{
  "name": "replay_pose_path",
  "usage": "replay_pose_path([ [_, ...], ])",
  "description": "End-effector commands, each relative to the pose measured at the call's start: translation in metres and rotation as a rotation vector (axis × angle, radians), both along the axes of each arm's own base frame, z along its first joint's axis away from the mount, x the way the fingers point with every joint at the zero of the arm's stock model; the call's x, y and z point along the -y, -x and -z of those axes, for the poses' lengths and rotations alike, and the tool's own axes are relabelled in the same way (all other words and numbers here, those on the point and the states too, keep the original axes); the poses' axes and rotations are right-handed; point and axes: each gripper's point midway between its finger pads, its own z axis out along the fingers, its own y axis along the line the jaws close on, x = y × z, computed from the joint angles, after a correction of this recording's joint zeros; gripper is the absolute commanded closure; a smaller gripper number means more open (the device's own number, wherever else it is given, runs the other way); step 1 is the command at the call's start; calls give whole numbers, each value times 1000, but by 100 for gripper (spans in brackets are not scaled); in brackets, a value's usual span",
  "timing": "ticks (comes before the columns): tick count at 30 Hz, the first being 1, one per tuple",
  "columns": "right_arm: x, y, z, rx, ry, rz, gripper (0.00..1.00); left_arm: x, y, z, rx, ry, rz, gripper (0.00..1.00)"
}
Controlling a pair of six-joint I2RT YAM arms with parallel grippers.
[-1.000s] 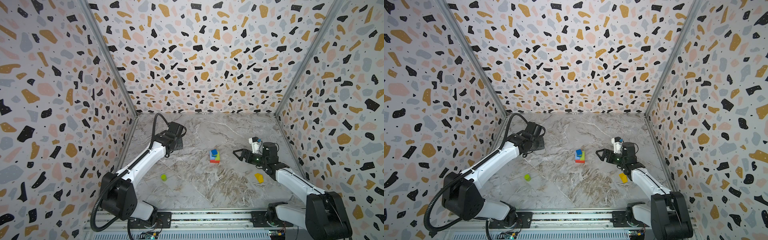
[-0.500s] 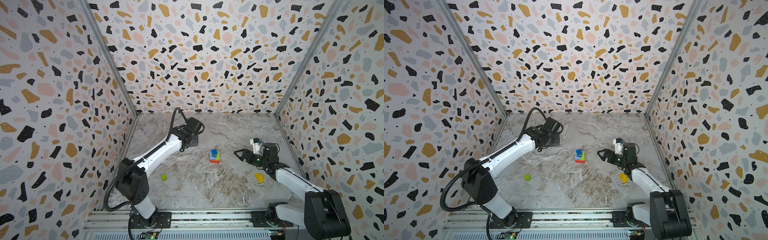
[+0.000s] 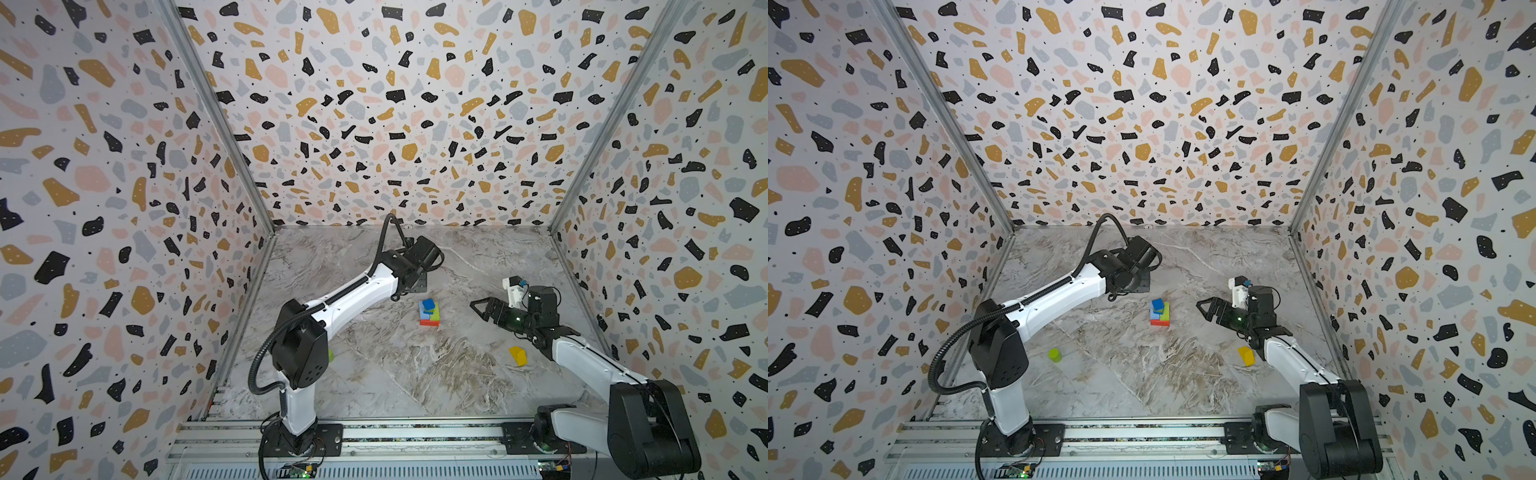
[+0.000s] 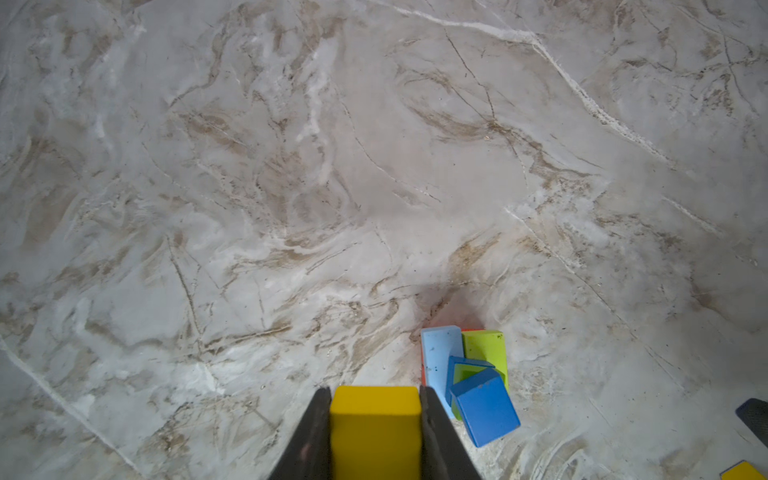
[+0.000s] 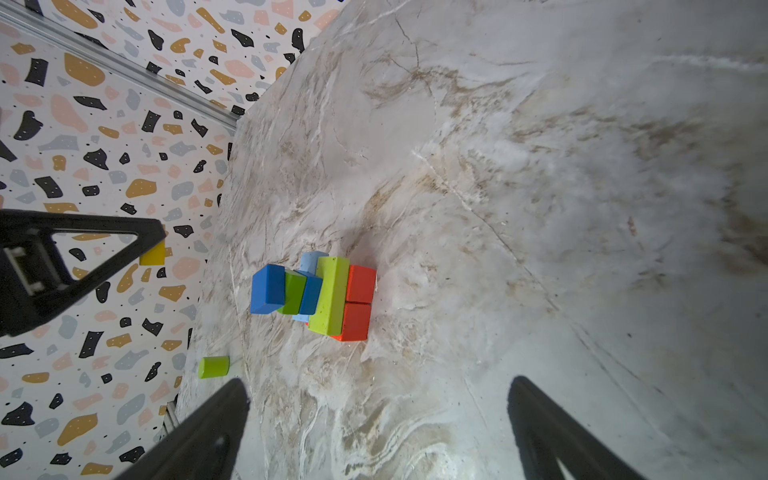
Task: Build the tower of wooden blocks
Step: 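Lift the yellow cube and carry it with the left gripper over the stack, then lower the yellow cube onto the stack top with the left gripper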
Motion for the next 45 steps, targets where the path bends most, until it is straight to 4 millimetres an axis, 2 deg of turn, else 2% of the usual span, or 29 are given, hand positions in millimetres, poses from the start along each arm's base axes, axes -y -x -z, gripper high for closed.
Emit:
replay_pose_path([
  [1, 2, 1, 5, -22, -9, 9, 1, 10, 1, -6, 15, 3, -8, 71],
  [5, 1, 2, 12, -49, -19, 6, 1, 27, 6, 0, 2, 17, 15, 71],
  [13, 3, 2, 9, -38, -22, 14, 1, 50, 14, 13, -14, 3, 44, 71],
  [19, 2, 3, 9, -38, -24, 8, 1, 53, 14, 25, -28, -4, 44, 71],
  [45, 0, 4, 11, -40, -36, -1, 1, 64, 26, 52, -73, 4, 67, 71],
])
